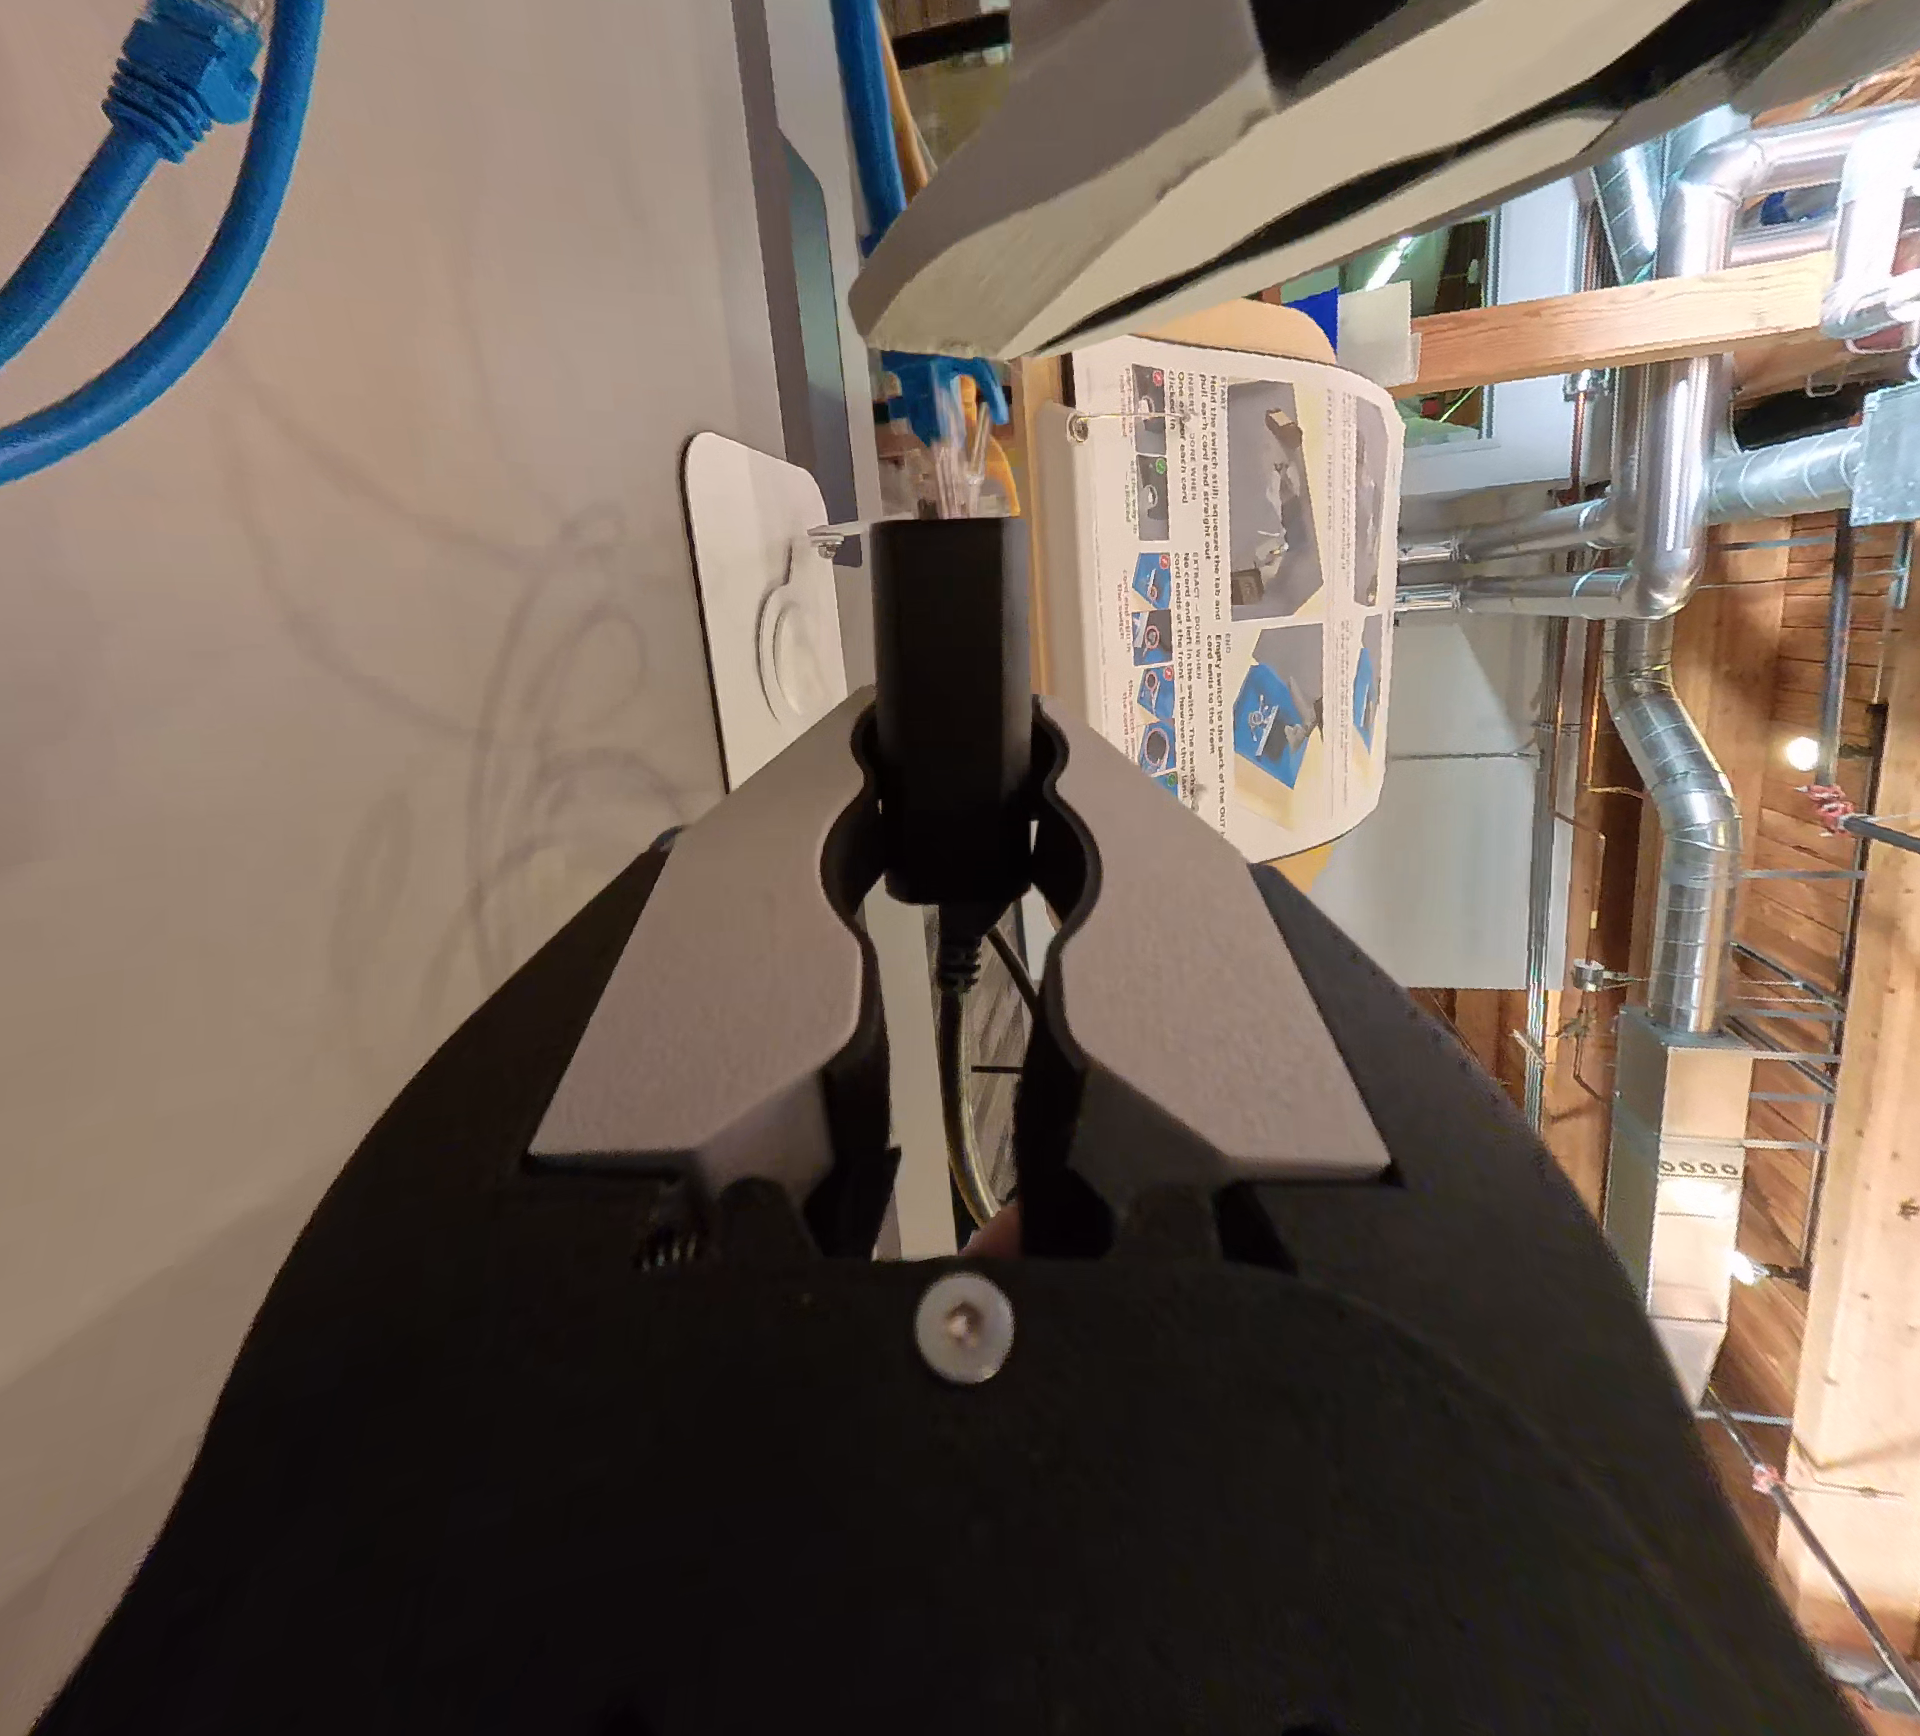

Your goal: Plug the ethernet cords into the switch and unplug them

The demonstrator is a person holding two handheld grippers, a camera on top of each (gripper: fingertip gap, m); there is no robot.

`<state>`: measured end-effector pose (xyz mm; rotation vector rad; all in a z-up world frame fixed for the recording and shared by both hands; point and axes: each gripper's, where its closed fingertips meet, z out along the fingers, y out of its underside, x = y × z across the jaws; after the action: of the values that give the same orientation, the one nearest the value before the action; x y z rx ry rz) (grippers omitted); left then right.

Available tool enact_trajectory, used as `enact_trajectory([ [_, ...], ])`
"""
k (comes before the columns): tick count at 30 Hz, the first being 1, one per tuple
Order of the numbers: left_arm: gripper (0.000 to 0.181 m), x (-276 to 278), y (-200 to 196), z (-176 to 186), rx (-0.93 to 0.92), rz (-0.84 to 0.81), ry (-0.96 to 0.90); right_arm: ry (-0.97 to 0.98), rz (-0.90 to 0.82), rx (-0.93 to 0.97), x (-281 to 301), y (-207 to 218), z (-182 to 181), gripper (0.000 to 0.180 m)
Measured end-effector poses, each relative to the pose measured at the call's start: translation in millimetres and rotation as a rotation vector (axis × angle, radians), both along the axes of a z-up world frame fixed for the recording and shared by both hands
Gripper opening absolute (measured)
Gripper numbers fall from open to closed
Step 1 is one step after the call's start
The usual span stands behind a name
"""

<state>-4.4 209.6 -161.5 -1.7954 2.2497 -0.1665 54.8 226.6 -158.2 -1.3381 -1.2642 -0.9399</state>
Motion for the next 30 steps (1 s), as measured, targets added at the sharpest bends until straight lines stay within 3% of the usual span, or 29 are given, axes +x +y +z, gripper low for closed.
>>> enact_trajectory([
  [7, 0.011, 0.8, -2.3, -0.9, -0.091, 0.026, -0.020, -0.005, -0.004, 0.028, -0.4, 2.1, -2.2, 0.021],
  [16, 0.010, -2.7, -16.1, -10.6, -0.032, -0.079, 0.087, -0.032, 0.018, 0.005, -4.4, 3.3, -15.2, 0.021],
  [30, 0.010, -3.8, -4.9, -11.0, 0.022, -0.042, 0.086, -0.033, -0.006, 0.015, -5.3, 4.8, -12.6, 0.021],
])
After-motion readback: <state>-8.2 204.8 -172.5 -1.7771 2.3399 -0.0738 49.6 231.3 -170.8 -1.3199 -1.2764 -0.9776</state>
